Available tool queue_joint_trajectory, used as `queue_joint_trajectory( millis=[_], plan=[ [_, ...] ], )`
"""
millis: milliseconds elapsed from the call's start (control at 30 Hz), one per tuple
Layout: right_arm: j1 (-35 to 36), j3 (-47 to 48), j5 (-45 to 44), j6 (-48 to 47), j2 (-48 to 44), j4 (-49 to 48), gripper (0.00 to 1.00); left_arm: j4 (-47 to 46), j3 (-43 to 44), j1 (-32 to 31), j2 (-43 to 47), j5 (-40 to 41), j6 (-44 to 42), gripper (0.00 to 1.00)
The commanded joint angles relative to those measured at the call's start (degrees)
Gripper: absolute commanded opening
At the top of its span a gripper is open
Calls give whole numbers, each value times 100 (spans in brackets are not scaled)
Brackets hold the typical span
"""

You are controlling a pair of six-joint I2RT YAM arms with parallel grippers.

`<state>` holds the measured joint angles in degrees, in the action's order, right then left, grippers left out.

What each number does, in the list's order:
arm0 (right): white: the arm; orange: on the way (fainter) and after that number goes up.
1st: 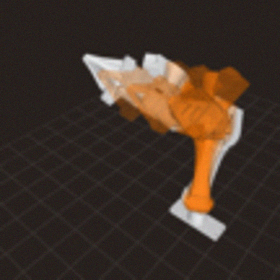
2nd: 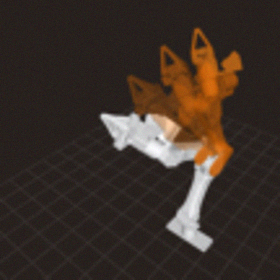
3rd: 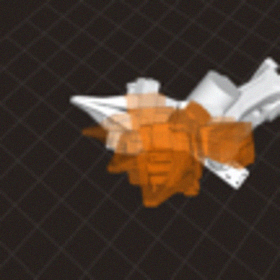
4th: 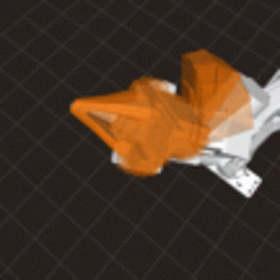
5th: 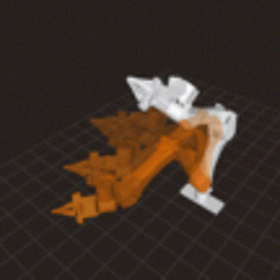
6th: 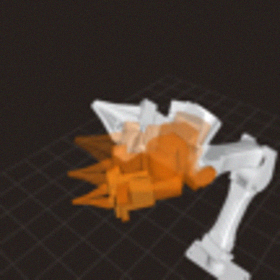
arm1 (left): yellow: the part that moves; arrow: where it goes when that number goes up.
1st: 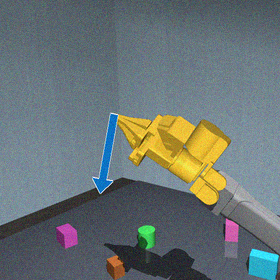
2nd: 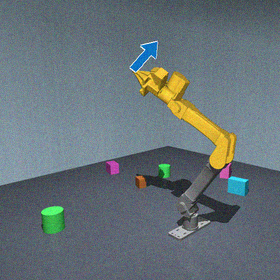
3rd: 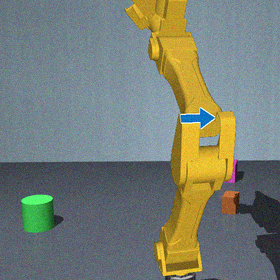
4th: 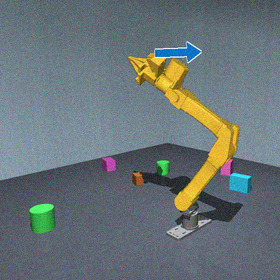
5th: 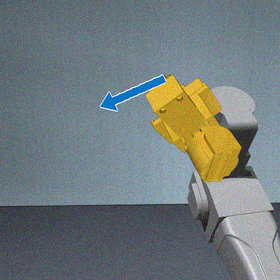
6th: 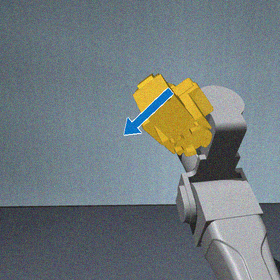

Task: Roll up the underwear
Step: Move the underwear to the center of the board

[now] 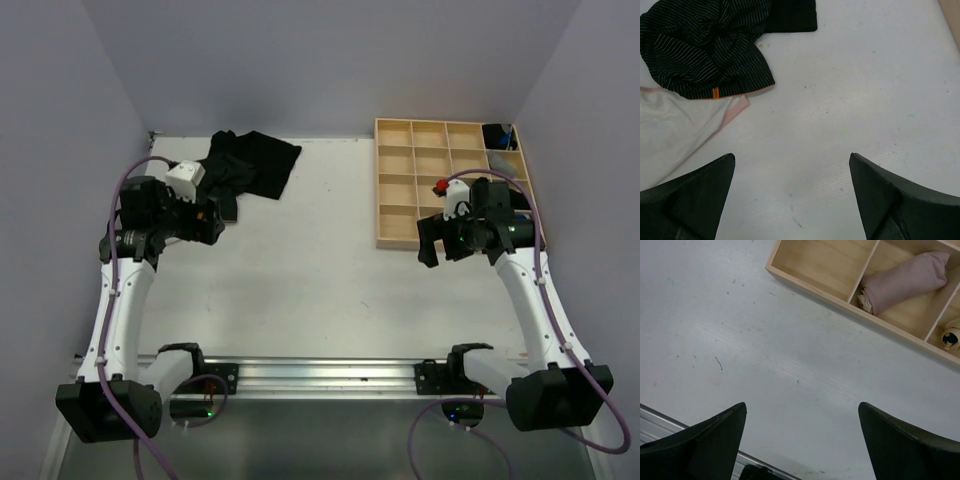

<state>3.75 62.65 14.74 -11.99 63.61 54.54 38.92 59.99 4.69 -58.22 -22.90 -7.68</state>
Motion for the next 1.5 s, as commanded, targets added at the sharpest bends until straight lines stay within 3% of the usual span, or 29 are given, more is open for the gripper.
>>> queue_joint_trajectory(
  millis=[0, 67, 200, 333, 433, 800, 1000, 1200, 1400, 1467],
  plan=[
    [12, 159, 231, 21, -148, -23, 99, 20, -49, -12, -233, 670, -496, 100],
    [12, 229, 292, -31, -86, 143, 99, 107, 178, -12, -689, 638, -742, 100],
    [12, 283, 363, -84, 37, 276, 99, -129, 399, -222, -1481, 1031, -1471, 89],
    [12, 265, 371, -93, 81, 294, 98, -393, 680, -363, -2376, 1199, -1912, 72],
    [12, 265, 371, -102, 133, 285, 99, -490, 979, -590, -2922, 1314, -2018, 65],
    [12, 362, 389, -111, 301, 355, 99, -1342, 1515, -1392, -4504, 2437, -1974, 71],
    [12, 388, 354, -119, 309, 373, 99, -1387, 1806, -1392, -5111, 2685, -1798, 65],
    [12, 406, 319, -146, 301, 373, 99, -1343, 1938, -1392, -5454, 2650, -1623, 49],
    [12, 520, 327, -207, 301, 425, 98, -974, 2201, -1392, -5534, 2659, -1412, 22],
    [12, 572, 327, -207, 292, 443, 99, -799, 2298, -1392, -5481, 2589, -1350, 5]
  ],
)
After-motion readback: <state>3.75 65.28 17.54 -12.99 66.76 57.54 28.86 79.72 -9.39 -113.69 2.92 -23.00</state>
